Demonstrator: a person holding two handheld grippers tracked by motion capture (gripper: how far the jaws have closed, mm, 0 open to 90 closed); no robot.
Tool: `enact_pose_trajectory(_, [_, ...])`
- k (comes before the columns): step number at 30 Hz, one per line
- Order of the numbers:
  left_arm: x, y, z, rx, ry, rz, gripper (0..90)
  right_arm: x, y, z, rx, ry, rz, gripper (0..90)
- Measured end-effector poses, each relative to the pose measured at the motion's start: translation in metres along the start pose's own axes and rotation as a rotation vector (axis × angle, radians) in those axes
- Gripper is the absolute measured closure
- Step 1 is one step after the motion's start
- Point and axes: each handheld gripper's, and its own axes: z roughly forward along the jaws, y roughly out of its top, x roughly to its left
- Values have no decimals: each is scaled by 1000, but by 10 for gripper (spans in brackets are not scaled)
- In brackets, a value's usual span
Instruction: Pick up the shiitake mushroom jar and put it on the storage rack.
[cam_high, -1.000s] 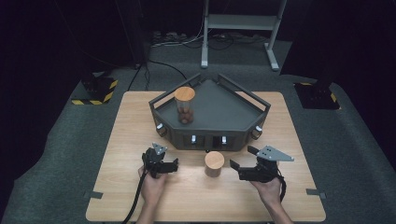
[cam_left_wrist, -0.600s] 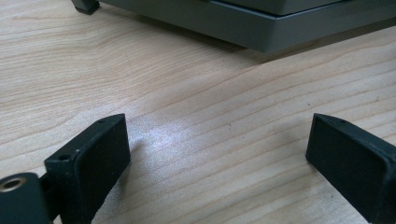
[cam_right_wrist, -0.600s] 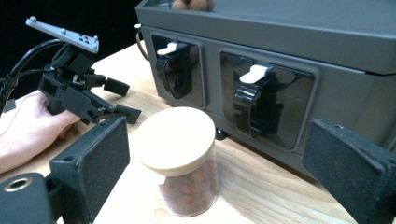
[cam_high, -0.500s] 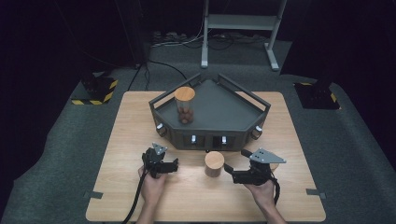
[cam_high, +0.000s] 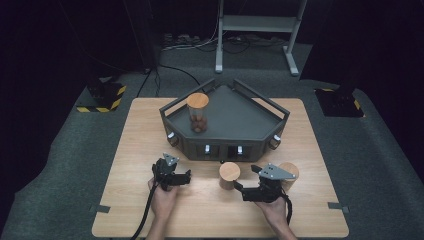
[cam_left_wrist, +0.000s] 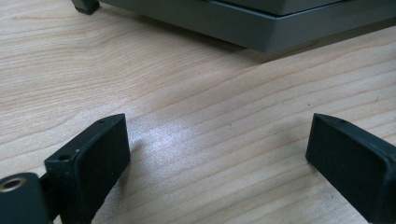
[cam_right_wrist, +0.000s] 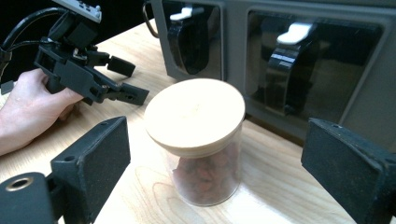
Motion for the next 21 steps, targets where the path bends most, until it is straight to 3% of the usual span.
enact_pose_trajectory(21, [-1, 0, 0, 4, -7, 4, 47, 8, -16, 23, 82, -34, -22, 83])
